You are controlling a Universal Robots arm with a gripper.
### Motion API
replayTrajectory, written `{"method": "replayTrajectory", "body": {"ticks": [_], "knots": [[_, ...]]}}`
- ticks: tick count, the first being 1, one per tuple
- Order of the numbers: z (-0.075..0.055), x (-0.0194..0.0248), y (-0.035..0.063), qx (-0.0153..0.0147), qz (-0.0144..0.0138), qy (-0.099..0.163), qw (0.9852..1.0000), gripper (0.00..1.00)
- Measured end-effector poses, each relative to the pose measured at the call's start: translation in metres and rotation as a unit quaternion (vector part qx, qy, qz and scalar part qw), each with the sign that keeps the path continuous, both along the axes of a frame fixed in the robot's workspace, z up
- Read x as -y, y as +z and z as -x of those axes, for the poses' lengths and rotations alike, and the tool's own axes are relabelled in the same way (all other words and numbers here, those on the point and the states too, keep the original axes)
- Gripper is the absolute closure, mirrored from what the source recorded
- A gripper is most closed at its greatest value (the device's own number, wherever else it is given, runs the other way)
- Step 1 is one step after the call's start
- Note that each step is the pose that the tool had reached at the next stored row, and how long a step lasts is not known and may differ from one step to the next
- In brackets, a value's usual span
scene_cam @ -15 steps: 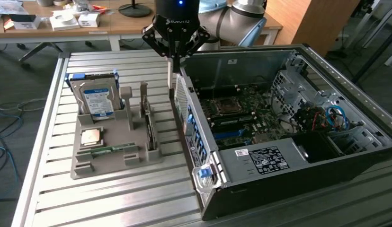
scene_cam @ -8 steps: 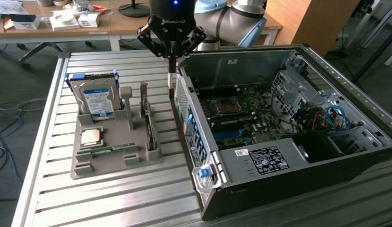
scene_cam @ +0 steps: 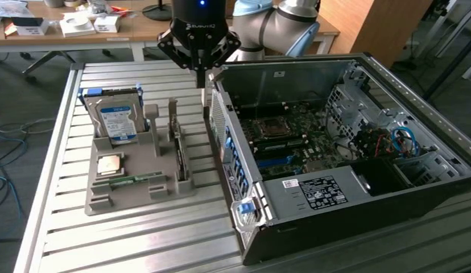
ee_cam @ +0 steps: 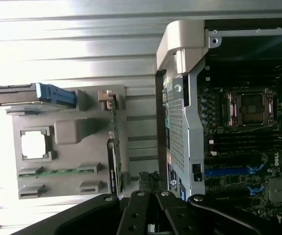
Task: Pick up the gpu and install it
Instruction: 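Reach for the gpu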
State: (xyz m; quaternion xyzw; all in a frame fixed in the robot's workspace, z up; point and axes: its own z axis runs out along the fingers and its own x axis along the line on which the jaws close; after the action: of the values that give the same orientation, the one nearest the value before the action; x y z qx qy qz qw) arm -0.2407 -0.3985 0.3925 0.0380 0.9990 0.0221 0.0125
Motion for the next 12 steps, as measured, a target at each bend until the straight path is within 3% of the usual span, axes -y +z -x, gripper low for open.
{"method": "replayTrajectory", "body": {"ticks": [12], "knots": [[0.031, -0.0005, -0.0005, 0.0000, 0.0000, 0.000, 1.0000, 0.89]]}}
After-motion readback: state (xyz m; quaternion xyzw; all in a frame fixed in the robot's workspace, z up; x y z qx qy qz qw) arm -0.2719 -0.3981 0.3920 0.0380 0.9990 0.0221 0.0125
